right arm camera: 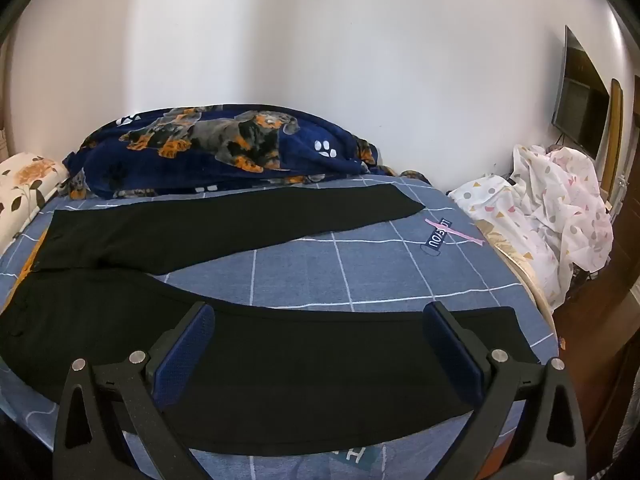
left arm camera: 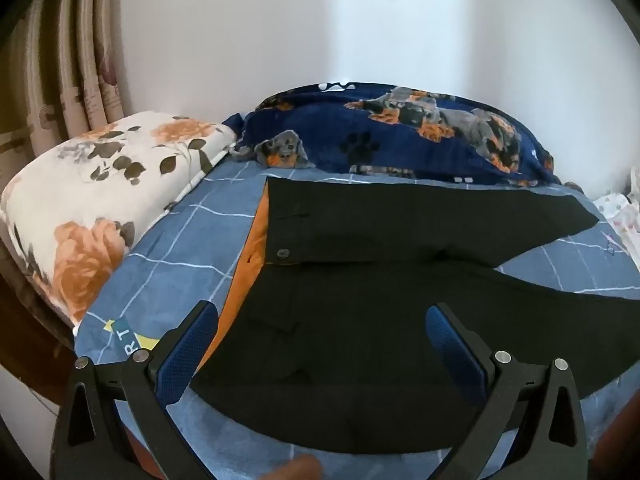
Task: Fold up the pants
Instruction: 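Position both grippers over the black trousers near the waistband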
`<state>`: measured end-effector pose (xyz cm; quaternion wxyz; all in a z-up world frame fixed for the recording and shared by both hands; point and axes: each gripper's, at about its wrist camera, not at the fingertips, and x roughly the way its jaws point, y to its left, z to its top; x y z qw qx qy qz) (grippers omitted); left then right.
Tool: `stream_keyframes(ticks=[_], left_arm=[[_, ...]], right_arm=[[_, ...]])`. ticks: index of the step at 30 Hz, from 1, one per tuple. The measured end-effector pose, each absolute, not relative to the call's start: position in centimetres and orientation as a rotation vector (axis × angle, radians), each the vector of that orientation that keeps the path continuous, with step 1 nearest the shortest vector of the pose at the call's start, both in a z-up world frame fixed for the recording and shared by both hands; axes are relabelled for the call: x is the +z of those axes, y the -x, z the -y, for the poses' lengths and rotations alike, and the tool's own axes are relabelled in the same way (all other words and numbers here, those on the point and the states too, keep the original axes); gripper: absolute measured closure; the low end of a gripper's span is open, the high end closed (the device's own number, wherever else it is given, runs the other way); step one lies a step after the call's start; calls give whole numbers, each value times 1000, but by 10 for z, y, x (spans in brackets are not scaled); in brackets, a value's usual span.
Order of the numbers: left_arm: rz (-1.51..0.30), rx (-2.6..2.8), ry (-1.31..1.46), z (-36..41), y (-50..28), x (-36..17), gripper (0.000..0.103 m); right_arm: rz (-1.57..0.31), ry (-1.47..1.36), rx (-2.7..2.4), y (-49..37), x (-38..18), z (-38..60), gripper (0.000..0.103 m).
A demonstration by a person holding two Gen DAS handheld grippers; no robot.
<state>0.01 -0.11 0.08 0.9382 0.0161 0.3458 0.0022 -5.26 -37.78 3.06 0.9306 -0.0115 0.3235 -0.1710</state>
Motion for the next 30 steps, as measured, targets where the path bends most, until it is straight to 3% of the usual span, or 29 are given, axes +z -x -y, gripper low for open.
stream_keyframes(ticks=[30], left_arm=[[-755, -19, 48, -5, -4, -6, 0]], right_arm=[[-679, 7, -337, 49, 20, 376, 0]])
